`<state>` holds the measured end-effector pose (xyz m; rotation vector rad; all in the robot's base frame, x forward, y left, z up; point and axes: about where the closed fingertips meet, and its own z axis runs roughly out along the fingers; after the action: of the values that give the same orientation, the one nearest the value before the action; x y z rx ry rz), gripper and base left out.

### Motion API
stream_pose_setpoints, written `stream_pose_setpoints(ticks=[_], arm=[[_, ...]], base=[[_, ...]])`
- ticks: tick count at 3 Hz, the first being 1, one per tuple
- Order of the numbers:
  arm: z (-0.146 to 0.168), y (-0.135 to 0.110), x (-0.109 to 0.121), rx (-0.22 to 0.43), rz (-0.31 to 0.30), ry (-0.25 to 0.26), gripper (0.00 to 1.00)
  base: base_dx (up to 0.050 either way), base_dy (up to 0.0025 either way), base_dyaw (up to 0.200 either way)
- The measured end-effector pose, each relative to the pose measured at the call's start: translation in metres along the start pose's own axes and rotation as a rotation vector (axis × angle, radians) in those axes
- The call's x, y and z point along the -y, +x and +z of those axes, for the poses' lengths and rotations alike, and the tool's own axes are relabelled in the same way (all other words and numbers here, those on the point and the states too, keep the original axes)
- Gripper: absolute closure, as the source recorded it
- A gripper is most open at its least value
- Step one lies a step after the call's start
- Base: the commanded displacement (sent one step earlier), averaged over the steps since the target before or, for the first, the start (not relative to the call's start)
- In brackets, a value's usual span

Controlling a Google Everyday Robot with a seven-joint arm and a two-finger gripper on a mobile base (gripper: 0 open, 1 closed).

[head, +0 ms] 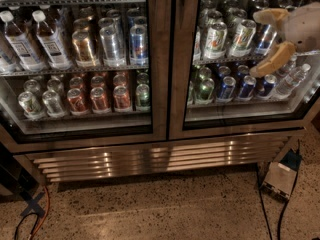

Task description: Open right fridge door

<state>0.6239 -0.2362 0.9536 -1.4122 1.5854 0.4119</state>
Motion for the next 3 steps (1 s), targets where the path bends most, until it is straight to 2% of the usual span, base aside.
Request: stream_pose_setpoints(ticks=[1, 2, 3], arm=[[-0.002, -0.022, -0.009, 0.135, 0.019, -0.017, 0.00], [0.004, -0.024, -0.012, 0.142, 0.015, -0.026, 0.00], [-0.001, -0.050, -0.038, 0.162, -0.059, -0.052, 0.00]], base=[[0.000, 0.00000, 0.000], [0.000, 0.00000, 0.000], [0.000, 0.00000, 0.000]])
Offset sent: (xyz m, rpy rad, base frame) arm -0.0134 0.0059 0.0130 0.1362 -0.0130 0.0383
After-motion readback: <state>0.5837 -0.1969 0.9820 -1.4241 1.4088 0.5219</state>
